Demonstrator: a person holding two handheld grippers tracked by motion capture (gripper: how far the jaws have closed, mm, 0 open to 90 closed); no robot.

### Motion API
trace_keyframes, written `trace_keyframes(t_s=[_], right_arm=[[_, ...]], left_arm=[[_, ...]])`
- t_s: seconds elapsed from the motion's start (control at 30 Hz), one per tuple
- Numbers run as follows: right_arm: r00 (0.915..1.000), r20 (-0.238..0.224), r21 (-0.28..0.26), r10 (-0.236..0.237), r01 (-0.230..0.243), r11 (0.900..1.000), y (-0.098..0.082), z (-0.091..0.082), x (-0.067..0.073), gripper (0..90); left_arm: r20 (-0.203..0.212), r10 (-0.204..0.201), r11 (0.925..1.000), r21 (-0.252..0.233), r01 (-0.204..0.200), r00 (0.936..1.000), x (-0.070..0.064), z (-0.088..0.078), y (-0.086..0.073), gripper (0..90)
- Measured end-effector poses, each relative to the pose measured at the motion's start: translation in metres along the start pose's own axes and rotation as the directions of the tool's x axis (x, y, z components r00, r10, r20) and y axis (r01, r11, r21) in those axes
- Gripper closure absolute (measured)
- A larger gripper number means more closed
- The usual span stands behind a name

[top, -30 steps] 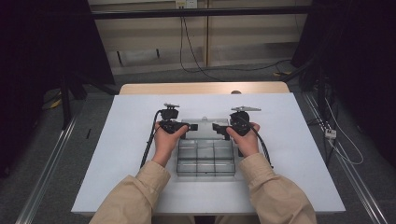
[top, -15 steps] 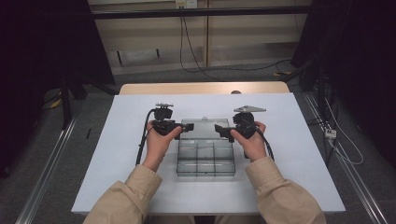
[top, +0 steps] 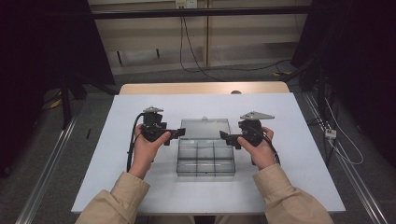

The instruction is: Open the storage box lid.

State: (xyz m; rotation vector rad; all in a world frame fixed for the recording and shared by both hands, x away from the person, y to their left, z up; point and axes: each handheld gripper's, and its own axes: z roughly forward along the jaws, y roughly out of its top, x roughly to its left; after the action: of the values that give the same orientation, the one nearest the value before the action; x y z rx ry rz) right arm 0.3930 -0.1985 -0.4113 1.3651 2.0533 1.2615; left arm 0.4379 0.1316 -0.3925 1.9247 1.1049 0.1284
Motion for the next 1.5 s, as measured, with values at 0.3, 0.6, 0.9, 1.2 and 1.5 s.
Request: trace_keyframes(t_s=[0.3,0.6,0.9,1.2,1.5], right_arm=[[0.9990,-0.008,-0.018,-0.043,0.043,0.999,-0.007,-0.017,0.004,9.9],[0.9981,-0.023,-0.027,-0.056,0.055,0.998,-0.018,-0.028,0.004,8.9],[0.9973,-0.033,-0.030,-0.065,0.064,0.997,-0.031,-0.039,0.002,7.6],[0.9955,-0.045,-0.034,-0.084,0.082,0.996,-0.039,-0.045,0.004,7.2],[0.9960,-0.042,-0.040,-0.079,0.077,0.996,-0.050,-0.051,-0.005,5.6]], left_arm=[[-0.006,0.057,0.9982,-0.015,-0.057,0.9984,0.004,-0.025,-0.009,6.4],[-0.029,0.102,0.9945,-0.020,-0.103,0.9943,0.012,-0.043,-0.023,6.3],[-0.032,0.110,0.9939,-0.009,-0.110,0.9934,0.025,-0.054,-0.042,6.3],[-0.044,0.138,0.9899,-0.024,-0.139,0.9894,0.030,-0.067,-0.055,6.0],[-0.014,0.162,0.9867,-0.012,-0.162,0.9868,0.031,-0.075,-0.064,6.0]])
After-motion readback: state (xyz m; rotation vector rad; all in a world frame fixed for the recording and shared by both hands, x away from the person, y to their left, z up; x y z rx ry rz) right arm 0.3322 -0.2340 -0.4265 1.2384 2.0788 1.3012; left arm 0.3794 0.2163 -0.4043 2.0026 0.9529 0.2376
